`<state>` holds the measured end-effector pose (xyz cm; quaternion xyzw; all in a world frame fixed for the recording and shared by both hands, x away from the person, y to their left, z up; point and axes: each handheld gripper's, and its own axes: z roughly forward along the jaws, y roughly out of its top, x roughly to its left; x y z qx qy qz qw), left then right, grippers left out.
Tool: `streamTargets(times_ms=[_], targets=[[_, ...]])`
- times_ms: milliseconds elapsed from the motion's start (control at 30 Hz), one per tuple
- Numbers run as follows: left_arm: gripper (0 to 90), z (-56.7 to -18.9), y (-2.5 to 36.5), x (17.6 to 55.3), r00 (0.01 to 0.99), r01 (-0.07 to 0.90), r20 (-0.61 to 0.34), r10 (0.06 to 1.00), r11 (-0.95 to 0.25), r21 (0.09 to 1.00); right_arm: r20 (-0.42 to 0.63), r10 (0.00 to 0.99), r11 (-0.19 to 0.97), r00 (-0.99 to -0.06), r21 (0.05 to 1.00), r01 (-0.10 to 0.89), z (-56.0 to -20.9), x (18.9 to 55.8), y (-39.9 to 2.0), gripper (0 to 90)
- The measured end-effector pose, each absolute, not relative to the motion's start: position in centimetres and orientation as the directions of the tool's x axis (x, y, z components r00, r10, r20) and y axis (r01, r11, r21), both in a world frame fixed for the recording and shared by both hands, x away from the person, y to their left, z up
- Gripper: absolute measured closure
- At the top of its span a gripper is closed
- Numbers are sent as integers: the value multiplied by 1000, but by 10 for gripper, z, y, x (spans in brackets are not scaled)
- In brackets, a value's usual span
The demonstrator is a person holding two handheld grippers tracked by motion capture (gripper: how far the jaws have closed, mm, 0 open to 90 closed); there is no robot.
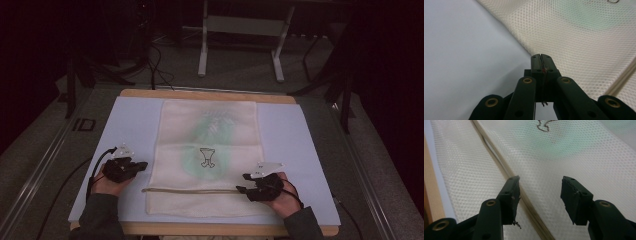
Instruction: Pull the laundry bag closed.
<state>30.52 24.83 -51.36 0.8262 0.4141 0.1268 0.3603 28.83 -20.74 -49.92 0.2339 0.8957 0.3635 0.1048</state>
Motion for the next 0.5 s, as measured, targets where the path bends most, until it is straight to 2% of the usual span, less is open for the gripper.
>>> streamTargets(times_ms=[500], targets=[[898,-517,241,307,668,584,-120,734,-417,696,-35,431,643,-902,713,279,-489,289,-174,488]])
